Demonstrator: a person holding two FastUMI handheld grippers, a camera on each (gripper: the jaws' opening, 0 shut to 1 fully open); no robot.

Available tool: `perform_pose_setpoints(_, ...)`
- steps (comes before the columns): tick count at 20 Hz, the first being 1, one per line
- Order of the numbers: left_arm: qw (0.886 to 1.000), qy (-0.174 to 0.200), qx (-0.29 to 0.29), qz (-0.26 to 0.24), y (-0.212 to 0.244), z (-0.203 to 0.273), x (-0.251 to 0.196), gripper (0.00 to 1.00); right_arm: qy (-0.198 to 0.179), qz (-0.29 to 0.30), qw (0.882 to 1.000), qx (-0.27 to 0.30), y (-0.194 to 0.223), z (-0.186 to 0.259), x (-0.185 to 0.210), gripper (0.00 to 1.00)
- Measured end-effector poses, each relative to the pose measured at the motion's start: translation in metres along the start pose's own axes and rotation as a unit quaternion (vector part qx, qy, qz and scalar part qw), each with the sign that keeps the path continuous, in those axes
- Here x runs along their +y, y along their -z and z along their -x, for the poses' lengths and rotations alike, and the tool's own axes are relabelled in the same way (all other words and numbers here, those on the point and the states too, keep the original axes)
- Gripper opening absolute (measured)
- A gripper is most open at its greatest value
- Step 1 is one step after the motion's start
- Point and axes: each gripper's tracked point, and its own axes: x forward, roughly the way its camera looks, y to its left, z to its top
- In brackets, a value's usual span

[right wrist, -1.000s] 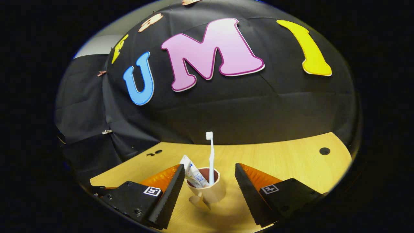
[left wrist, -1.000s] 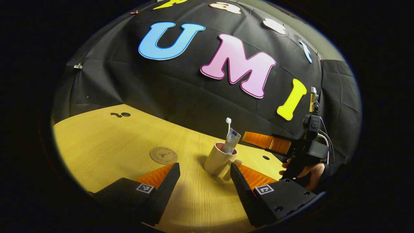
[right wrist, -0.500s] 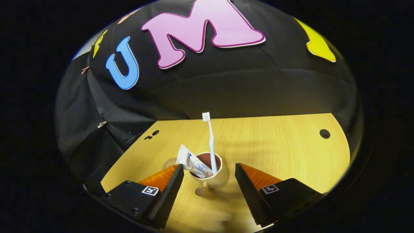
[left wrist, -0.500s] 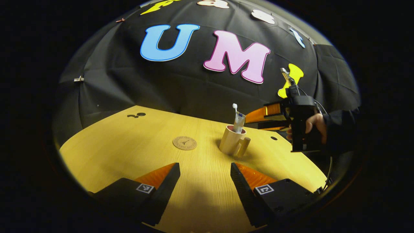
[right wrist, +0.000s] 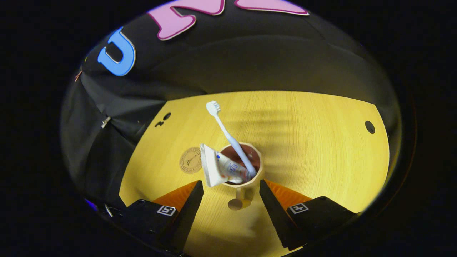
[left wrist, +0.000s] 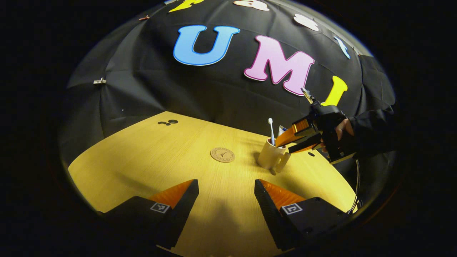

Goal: Put the toothbrush and toothpaste on the desktop into the cup, then pick up the cup and place it on the coaster on the desktop.

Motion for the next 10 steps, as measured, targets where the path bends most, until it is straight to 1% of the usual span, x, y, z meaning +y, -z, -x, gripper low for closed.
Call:
perform_pose_setpoints(1,1.0,0.0,0.005,0.0,0.0,0.002,0.002,0.98,0.006,0.009,1.0,0.018,0.005,-0.003,-0.003,0.98)
perform_pose_setpoints(3,1.0,-0.002,0.009,-0.012,-0.004,0.004,0.01,0.98,0.024,0.02,0.999,0.036,0.009,-0.012,-0.009,0.98)
perform_pose_setpoints(5,1.0,-0.005,0.012,-0.027,-0.004,0.009,0.02,0.98,0.036,0.022,0.998,0.055,0.016,-0.028,-0.005,0.98)
perform_pose_setpoints(6,0.999,-0.009,0.014,-0.032,-0.004,0.011,0.026,0.98,0.044,0.034,0.996,0.068,0.02,-0.034,-0.006,0.97)
perform_pose_setpoints(8,0.999,-0.019,0.026,-0.029,0.0,0.014,0.038,0.98,0.061,0.058,0.992,0.09,0.026,-0.041,-0.014,0.96)
perform_pose_setpoints(9,0.999,-0.023,0.032,-0.025,0.002,0.016,0.042,0.98,0.066,0.063,0.991,0.096,0.028,-0.045,-0.014,1.0)
perform_pose_setpoints(10,0.999,-0.025,0.038,-0.024,0.005,0.019,0.046,0.98,0.07,0.064,0.991,0.099,0.028,-0.048,-0.014,1.0)
